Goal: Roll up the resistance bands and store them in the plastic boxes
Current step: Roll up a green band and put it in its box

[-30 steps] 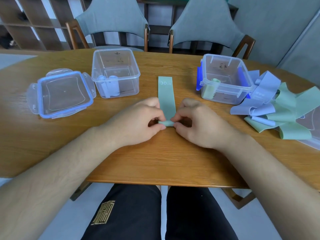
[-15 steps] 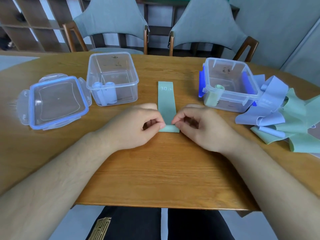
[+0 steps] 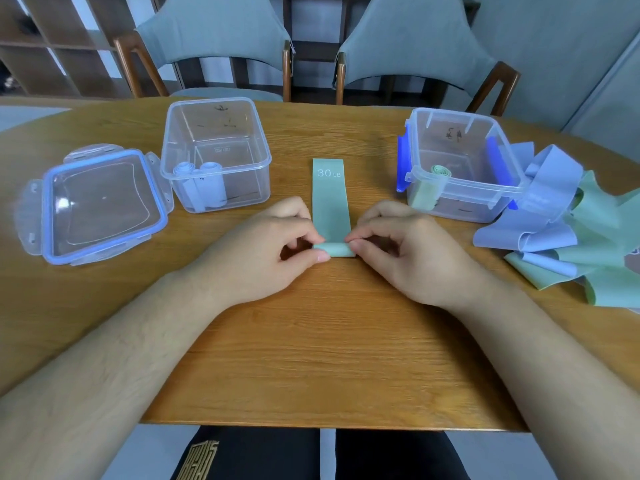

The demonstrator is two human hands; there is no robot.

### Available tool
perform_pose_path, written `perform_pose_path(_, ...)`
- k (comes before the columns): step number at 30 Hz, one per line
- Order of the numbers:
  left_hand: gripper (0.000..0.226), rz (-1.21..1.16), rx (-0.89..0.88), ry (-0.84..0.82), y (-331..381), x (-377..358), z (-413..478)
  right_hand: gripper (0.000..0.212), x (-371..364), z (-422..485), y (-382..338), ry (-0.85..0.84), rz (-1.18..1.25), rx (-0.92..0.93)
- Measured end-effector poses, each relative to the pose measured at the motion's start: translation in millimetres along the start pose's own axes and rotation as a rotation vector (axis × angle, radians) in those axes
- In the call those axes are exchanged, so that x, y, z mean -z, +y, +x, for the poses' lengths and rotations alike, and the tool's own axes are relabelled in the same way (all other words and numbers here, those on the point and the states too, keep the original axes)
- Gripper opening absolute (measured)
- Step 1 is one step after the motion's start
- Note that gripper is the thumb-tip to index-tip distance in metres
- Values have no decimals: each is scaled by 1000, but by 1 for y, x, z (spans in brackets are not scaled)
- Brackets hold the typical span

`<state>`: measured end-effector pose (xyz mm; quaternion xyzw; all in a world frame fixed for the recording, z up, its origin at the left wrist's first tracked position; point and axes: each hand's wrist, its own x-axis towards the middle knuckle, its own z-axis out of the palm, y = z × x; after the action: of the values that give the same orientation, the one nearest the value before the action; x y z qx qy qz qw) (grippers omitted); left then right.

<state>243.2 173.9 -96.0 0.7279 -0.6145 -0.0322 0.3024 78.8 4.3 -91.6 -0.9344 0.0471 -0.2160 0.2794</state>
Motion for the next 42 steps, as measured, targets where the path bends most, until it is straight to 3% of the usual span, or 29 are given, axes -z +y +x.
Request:
perform_pose_path(9,22,73,-17,72,3,-3,2,15,-2,1,1,-12,0,-31)
perform_pose_path(14,5,39,-15,74,7,-2,3,11,-3,3,2,11,-16,-58)
perform_pose_path(21,16,31,42,39,0,-3,6,26,-3,2,2,6,2,-54)
perform_pose_path(37,9,-14,-4,58,3,-1,-1,9,-3,0,3,-9,46,-66)
perform_pose_path(42,14,4,4,70,1,-1,1,18,-4,-1,0,28,21,-45)
